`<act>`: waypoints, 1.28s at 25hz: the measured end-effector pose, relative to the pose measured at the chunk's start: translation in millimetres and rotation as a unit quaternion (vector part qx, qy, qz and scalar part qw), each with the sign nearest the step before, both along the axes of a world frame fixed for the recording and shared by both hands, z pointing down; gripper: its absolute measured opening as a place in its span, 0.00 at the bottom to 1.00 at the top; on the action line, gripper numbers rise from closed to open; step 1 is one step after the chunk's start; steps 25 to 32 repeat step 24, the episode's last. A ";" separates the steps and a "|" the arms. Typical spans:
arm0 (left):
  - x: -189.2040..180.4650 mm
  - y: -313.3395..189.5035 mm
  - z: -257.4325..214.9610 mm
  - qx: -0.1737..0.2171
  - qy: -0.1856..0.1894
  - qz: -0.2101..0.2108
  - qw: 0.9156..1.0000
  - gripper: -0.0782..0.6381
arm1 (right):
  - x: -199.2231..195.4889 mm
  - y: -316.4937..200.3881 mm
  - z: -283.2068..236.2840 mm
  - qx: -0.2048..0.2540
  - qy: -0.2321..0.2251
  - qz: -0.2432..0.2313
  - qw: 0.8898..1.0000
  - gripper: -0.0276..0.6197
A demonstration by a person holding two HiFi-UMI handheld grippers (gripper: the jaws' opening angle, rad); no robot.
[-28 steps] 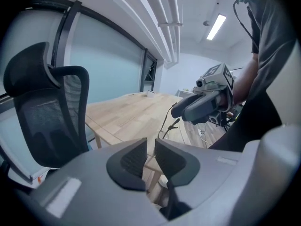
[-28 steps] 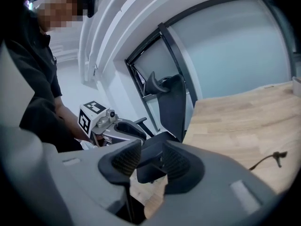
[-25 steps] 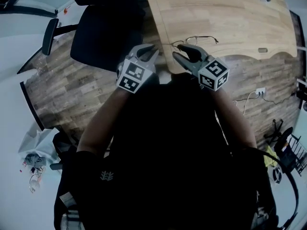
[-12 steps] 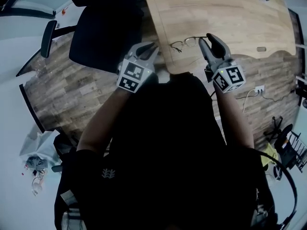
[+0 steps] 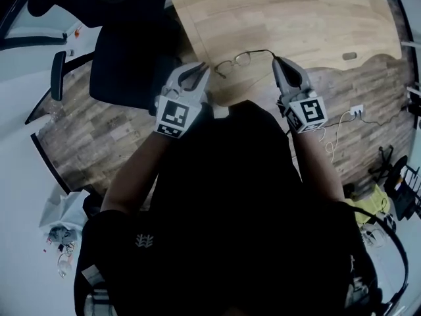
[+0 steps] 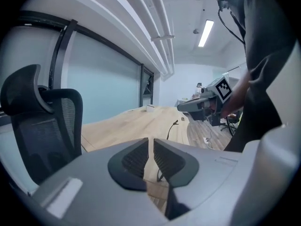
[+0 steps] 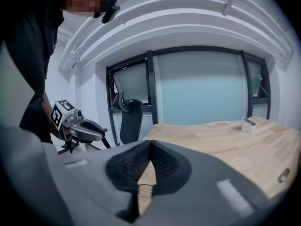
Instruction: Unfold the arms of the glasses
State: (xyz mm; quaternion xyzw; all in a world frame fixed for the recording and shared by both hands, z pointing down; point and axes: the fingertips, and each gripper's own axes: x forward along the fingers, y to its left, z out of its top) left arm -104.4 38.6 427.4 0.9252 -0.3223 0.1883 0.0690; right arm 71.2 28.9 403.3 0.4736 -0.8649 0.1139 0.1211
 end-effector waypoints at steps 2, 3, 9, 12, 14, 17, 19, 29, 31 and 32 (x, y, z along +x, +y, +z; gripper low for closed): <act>6.2 1.4 2.0 0.001 -0.008 0.005 1.000 0.16 | 7.1 -3.9 2.4 0.000 0.002 -0.003 1.000 0.04; 8.0 1.8 2.7 0.000 -0.009 0.003 1.000 0.16 | 9.0 -6.1 3.2 -0.002 -0.004 -0.003 1.000 0.04; 18.4 7.5 4.8 -0.007 -0.018 -0.009 1.000 0.15 | 9.2 -15.9 4.5 -0.008 -0.018 -0.034 0.999 0.04; 23.2 6.4 2.2 -0.002 -0.027 -0.005 1.000 0.15 | 10.7 -22.4 1.3 0.000 -0.019 -0.041 0.999 0.04; 24.9 5.8 -0.5 -0.001 -0.029 -0.007 1.000 0.15 | 12.2 -25.0 -0.9 0.004 -0.023 -0.044 0.999 0.04; 24.2 3.2 -3.7 0.001 -0.035 -0.011 0.999 0.15 | 12.8 -28.9 -3.6 0.005 -0.030 -0.044 0.999 0.04; 23.3 1.9 -6.1 0.002 -0.038 -0.013 0.999 0.15 | 12.5 -30.5 -5.3 0.006 -0.033 -0.046 0.998 0.04; 22.5 3.0 -8.2 0.004 -0.045 -0.011 0.999 0.15 | 13.1 -32.5 -4.3 0.006 -0.034 -0.051 0.998 0.04; 22.5 3.0 -8.2 0.004 -0.045 -0.011 0.999 0.15 | 13.1 -32.5 -4.3 0.006 -0.034 -0.051 0.998 0.04; 22.5 3.0 -8.2 0.004 -0.045 -0.011 0.999 0.15 | 13.1 -32.5 -4.3 0.006 -0.034 -0.051 0.998 0.04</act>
